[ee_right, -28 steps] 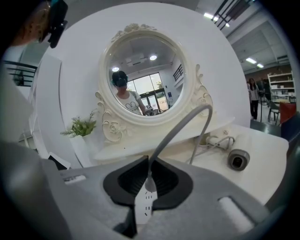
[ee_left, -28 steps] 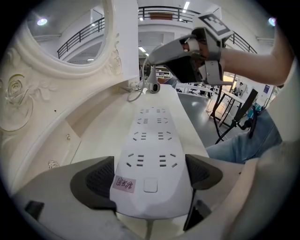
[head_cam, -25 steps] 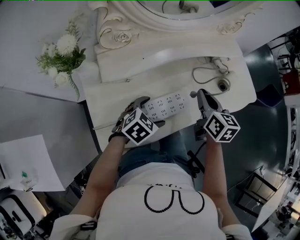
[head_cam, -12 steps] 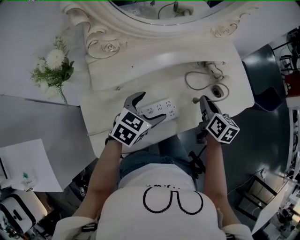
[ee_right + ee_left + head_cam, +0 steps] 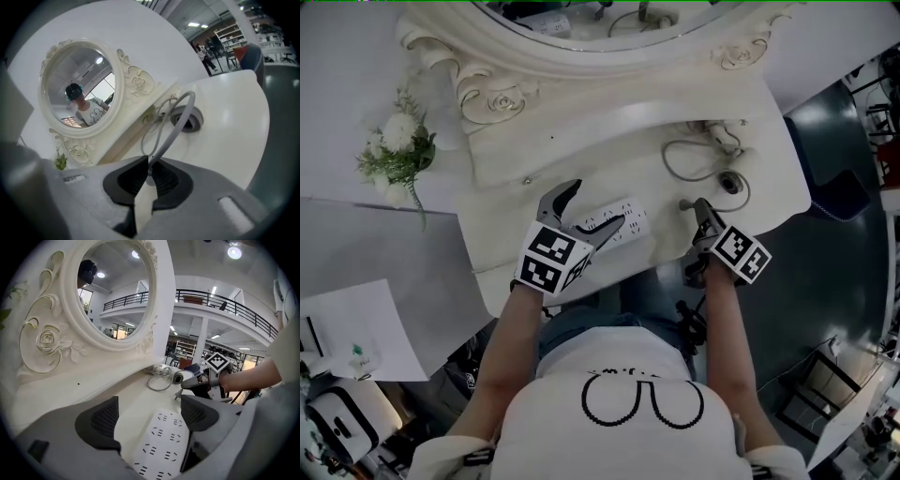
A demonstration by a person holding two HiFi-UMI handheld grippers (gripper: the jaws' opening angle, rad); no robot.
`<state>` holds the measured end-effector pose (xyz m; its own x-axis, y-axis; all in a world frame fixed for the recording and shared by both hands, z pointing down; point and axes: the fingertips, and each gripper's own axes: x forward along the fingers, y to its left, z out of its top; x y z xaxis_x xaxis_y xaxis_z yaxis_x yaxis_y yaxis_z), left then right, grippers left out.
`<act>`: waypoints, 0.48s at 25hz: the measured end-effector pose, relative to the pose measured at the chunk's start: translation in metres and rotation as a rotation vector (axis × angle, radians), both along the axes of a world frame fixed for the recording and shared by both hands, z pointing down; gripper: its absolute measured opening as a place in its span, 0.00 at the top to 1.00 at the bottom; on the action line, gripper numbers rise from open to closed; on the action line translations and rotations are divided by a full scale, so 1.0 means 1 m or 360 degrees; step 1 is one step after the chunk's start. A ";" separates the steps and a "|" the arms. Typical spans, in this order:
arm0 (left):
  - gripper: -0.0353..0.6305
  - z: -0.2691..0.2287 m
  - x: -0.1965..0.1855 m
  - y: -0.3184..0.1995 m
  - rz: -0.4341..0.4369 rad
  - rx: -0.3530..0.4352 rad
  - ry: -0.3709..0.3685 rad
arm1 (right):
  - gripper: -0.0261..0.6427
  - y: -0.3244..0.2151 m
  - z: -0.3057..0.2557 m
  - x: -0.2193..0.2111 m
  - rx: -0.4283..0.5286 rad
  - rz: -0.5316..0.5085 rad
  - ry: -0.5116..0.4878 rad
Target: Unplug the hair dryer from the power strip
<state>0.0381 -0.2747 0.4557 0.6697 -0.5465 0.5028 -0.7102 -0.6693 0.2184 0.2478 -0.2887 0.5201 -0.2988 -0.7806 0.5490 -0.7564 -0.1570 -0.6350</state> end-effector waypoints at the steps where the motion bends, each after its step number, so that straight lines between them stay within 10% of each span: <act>1: 0.36 -0.001 -0.001 0.001 -0.0017 0.0014 -0.0005 | 0.92 0.001 0.003 0.001 -0.0004 0.0011 -0.0007; 6: 0.92 0.000 -0.022 0.003 -0.0176 0.0032 -0.0083 | 0.80 0.012 0.017 0.007 -0.0075 -0.0005 0.0241; 12: 0.95 -0.008 -0.030 0.010 -0.0141 0.0055 -0.0068 | 0.51 0.032 0.023 0.005 -0.0161 -0.0083 0.0504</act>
